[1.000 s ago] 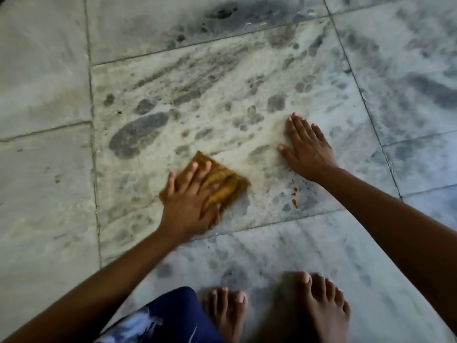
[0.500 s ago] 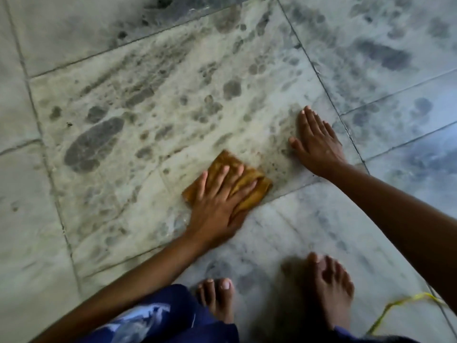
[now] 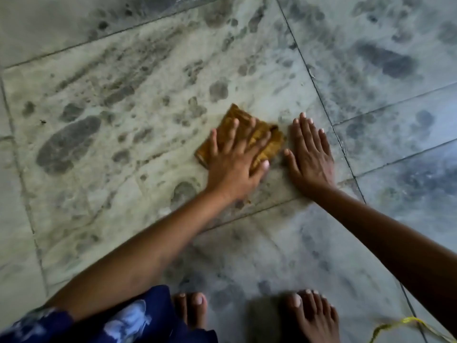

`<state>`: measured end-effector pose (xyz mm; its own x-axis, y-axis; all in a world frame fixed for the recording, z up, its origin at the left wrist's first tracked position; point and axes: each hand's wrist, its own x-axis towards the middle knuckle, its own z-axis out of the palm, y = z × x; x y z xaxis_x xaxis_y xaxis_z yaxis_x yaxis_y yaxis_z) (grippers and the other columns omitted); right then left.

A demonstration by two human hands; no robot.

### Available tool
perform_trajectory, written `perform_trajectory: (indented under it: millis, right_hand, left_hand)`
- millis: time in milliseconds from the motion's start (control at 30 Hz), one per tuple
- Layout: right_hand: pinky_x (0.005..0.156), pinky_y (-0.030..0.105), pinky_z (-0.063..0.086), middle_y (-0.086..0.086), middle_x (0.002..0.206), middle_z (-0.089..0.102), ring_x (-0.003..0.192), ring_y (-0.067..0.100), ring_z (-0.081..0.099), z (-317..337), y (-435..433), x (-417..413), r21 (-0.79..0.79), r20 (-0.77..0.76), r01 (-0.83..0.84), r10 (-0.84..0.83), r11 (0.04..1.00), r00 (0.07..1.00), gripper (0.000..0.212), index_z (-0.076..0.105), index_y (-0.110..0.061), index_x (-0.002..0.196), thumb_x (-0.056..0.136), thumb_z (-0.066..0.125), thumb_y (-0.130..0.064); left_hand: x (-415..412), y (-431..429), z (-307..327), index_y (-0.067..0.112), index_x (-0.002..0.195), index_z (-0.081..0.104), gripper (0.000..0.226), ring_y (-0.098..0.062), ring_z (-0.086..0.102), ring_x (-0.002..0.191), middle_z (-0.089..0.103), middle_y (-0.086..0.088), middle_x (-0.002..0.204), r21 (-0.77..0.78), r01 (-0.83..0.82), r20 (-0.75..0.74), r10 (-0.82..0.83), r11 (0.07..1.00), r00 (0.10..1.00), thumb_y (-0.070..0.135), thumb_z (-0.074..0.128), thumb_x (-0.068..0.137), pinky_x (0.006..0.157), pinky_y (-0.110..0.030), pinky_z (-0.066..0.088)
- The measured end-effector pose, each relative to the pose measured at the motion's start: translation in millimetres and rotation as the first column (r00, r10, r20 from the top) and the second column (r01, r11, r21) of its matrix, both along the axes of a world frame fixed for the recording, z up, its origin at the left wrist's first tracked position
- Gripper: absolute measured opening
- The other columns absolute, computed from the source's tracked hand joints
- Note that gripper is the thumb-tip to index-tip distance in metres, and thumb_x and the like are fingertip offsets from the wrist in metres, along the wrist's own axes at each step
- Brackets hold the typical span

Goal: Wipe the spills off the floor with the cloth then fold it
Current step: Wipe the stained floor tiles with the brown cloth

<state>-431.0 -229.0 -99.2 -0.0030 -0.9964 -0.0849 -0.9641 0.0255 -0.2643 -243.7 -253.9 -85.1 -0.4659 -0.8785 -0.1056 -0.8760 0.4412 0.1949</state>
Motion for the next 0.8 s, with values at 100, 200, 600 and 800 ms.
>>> perform_trajectory:
  millis: [100, 200, 600, 800]
  right_hand:
    - [0.116, 0.032, 0.001, 0.010, 0.155, 0.011, 0.143, 0.018, 0.008, 4, 7, -9, 0.016, -0.032, -0.131, 0.131, 0.991, 0.991, 0.076, 0.017, -0.008, 0.148, 0.092, 0.020, -0.058]
    - [0.117, 0.032, 0.003, 0.010, 0.155, 0.015, 0.143, 0.019, 0.013, 3, 12, -15, -0.003, -0.056, -0.213, 0.213, 0.977, 0.976, 0.072, 0.020, -0.008, 0.148, 0.094, 0.016, -0.056]
    - [0.115, 0.027, -0.007, 0.007, 0.158, 0.009, 0.144, 0.015, 0.004, 2, 14, -33, 0.029, -0.033, -0.085, 0.086, 0.996, 0.996, 0.070, 0.009, -0.013, 0.150, 0.092, 0.018, -0.050]
    - [0.116, 0.029, -0.006, 0.008, 0.158, 0.009, 0.145, 0.019, 0.006, 1, 14, -34, 0.024, -0.023, -0.090, 0.090, 0.996, 0.996, 0.071, 0.010, -0.011, 0.150, 0.091, 0.017, -0.049]
  left_hand:
    - [10, 61, 2, 0.028, 0.131, 0.053, 0.052, -0.030, 0.022, 0.143, 0.031, -0.004, 0.153, 0.013, 0.069, -0.032, -0.069, 0.998, 0.997, 0.052, 0.041, 0.086, 0.112, -0.059, 0.011]
    - [64, 75, 2, 0.025, 0.125, 0.058, 0.051, -0.028, 0.023, 0.141, 0.031, -0.003, 0.153, 0.004, 0.072, 0.043, -0.072, 0.997, 0.996, 0.052, 0.039, 0.086, 0.111, -0.057, 0.014]
    - [-10, 29, 6, 0.037, 0.148, 0.015, 0.069, -0.031, 0.000, 0.146, 0.006, -0.002, 0.160, 0.062, -0.129, 0.100, 0.123, 0.990, 0.987, 0.061, 0.016, 0.084, 0.112, -0.058, -0.008]
    - [56, 93, 0, 0.024, 0.136, 0.046, 0.055, -0.027, 0.019, 0.142, 0.028, -0.004, 0.154, 0.044, -0.046, 0.018, 0.045, 0.998, 0.999, 0.048, 0.038, 0.087, 0.113, -0.052, 0.010]
